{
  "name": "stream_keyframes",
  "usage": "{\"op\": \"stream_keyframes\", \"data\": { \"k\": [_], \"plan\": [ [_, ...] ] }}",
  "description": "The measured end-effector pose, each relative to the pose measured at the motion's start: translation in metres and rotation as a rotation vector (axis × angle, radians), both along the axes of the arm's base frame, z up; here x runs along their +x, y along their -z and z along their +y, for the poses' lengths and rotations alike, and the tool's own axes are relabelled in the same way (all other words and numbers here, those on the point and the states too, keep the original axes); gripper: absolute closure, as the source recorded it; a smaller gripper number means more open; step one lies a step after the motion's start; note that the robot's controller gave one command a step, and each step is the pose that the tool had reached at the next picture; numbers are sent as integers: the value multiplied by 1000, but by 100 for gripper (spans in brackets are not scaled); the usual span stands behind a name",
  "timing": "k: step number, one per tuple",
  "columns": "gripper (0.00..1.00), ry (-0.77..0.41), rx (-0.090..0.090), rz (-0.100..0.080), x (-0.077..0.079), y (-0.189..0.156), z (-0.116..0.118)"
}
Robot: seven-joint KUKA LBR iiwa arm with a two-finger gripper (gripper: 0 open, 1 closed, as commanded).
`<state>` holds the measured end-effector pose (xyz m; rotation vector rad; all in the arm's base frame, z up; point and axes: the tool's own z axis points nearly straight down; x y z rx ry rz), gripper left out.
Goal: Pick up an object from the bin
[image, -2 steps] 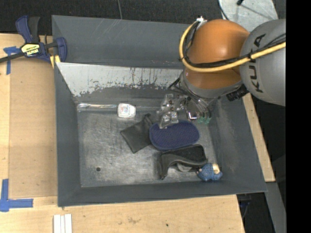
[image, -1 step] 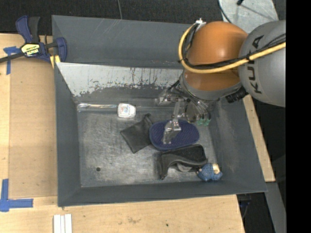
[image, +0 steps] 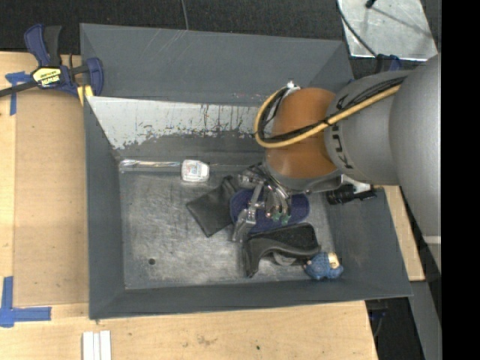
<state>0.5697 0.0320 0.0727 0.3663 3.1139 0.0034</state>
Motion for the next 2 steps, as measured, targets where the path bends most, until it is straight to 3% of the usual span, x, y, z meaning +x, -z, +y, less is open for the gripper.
{"op": "stream_keyframes", "data": {
  "k": [1,2],
  "plan": [
    [100,0,-1,-15,4,-3,0],
    [100,-310,-4,-7,15,-217,16]
  ]
}}
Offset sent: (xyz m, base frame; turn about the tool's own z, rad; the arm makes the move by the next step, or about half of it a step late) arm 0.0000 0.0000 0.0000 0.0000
